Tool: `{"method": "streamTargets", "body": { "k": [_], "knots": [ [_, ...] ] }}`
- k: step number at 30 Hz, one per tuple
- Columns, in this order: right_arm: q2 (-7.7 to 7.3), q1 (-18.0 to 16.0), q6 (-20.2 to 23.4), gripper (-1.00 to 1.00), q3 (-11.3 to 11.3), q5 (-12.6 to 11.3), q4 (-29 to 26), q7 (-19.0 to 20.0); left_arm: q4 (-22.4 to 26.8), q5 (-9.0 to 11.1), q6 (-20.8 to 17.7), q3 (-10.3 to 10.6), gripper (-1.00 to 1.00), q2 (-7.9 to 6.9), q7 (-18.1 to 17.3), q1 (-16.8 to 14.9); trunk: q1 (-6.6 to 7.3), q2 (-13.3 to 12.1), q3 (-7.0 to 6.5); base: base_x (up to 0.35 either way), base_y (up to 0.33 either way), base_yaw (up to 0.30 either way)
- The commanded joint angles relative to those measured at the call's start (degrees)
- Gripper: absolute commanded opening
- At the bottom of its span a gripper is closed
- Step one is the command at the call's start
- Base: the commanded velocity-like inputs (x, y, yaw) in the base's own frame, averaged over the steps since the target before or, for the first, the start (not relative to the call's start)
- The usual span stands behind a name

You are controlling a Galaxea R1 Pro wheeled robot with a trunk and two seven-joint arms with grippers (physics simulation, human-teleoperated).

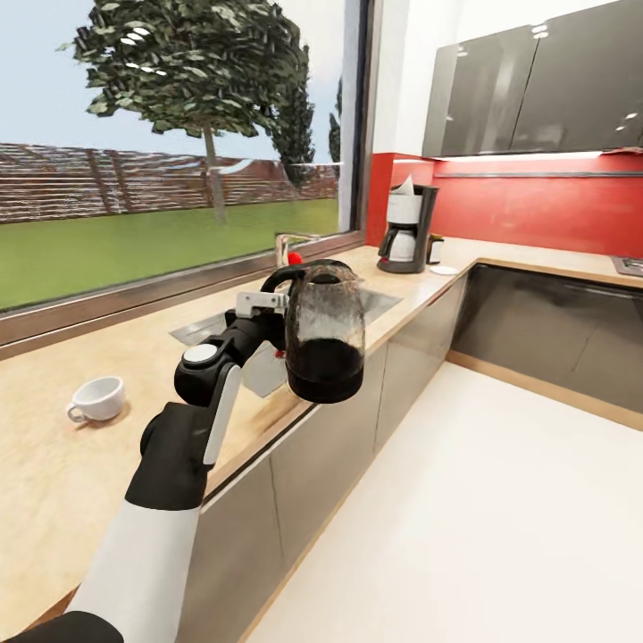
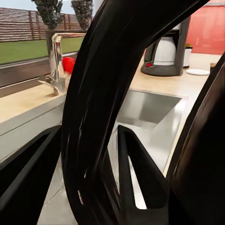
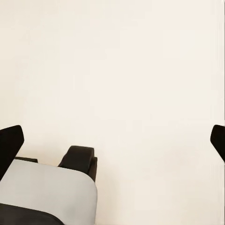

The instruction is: Set up a coffee station on the kitchen countertop: keep the coffee maker on the countertop, move the bottle of coffee from the kitchen shelf to the counter next to the coffee maker, place a paper coffee filter on top of the coffee maker, put the saucer next to the coffee maker with the coffee cup on the saucer, and place the electric kettle next to the coffee maker.

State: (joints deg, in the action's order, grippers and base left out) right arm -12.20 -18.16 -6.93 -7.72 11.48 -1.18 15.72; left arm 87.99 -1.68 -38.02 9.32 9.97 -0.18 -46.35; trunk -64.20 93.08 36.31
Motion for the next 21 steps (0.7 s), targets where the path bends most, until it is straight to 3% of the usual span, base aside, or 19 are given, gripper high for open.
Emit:
{"method": "streamTargets", "body": {
  "k": [1,21],
  "knots": [
    [-0.02,0.0,-0.2,1.0,-0.5,0.6,0.0,0.2,0.1,-0.2,-0.3,0.0,-1.0,0.02,0.0,-0.1,-0.02,0.0,0.06,0.257,-0.205,0.0],
    [-0.02,0.0,-0.2,1.0,-0.5,0.6,0.0,0.2,0.1,-0.2,-0.3,0.0,-1.0,0.02,0.0,-0.1,-0.02,0.0,0.06,0.242,-0.217,0.0]
  ]
}}
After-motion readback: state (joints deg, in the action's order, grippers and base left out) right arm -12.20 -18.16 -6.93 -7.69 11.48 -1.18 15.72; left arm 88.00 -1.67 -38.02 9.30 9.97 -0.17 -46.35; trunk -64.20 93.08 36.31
